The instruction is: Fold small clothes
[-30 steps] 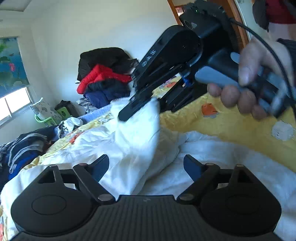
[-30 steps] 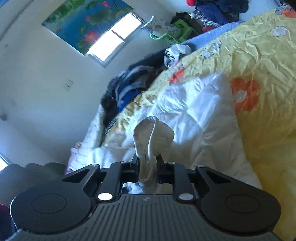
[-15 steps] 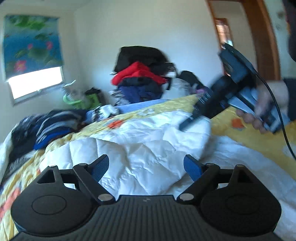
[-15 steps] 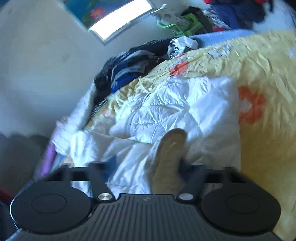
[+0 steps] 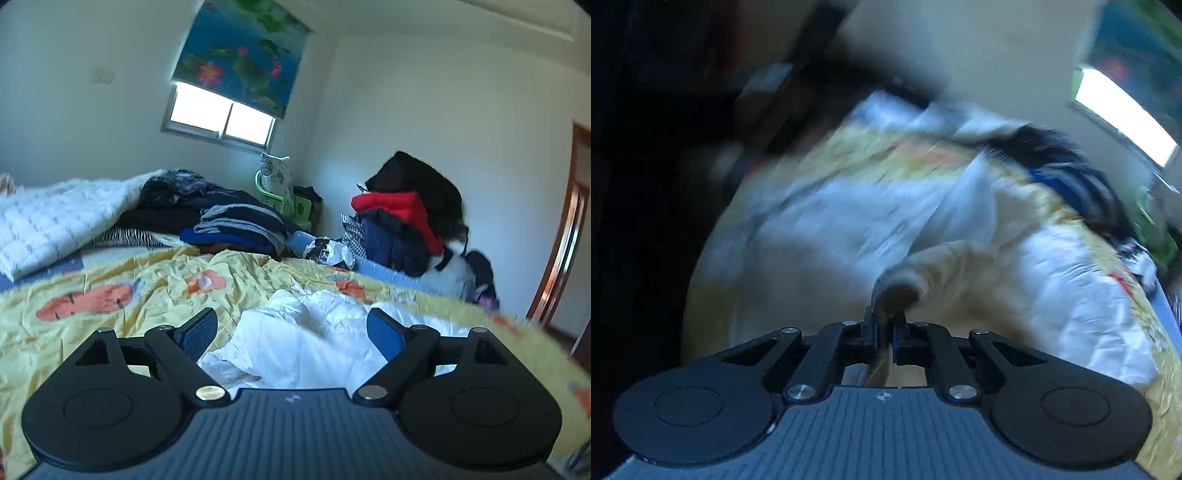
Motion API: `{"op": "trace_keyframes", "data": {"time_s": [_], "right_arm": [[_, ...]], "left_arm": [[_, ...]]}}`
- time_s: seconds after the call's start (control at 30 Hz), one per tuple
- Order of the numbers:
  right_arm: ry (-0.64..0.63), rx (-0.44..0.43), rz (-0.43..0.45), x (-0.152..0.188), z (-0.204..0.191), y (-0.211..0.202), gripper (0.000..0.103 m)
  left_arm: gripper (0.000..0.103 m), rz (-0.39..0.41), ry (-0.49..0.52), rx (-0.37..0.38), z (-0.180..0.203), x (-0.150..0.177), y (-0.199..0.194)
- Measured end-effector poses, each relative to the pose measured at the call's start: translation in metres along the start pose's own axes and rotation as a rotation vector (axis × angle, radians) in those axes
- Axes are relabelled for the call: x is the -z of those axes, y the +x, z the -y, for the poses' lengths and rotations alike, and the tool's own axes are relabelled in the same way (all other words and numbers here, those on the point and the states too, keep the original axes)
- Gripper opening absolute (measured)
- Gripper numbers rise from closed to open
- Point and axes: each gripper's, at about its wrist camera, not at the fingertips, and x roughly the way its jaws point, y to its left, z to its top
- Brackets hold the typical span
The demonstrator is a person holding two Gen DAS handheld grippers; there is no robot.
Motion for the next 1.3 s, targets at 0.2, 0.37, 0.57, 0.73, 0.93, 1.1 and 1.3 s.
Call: {"op": "trace_keyframes", "data": {"time_s": [0.2, 0.37, 0.57, 0.73, 0.93, 1.1, 1.3], "right_arm": [[0.271, -0.080, -0.016, 0.003, 0.005, 0.003, 0.099], [0.845, -0.362, 0.119, 0.045, 0.044, -0.014, 0.101], [1.671, -0.485, 0.362, 0.147, 0.088, -0.017, 0.100], [2.168, -0.809, 0.412, 0.178, 0.082, 0.029, 0.102], [2.360, -0.956, 0.227, 0.158, 0.040, 0.050, 0.102], [2.524, -0.915, 0.434, 0.160, 0.025, 0.053, 0.102], [2.620, -0.855, 0.339, 0.151, 0.016, 0.072, 0.102]], "left_arm": [[0.089, -0.004, -0.010, 0.001, -0.001, -0.001, 0.000], [0.089, -0.013, -0.017, 0.007, -0.006, 0.003, -0.005], [0.089, -0.005, -0.021, 0.027, -0.005, 0.001, -0.008], [0.089, 0.026, 0.021, 0.049, 0.007, -0.001, -0.018], [0.089, 0.072, 0.118, 0.058, 0.015, 0.003, -0.039], [0.089, 0.037, 0.136, 0.082, 0.022, 0.008, -0.033], [0.089, 0.063, 0.144, 0.113, 0.031, 0.005, -0.034]]}}
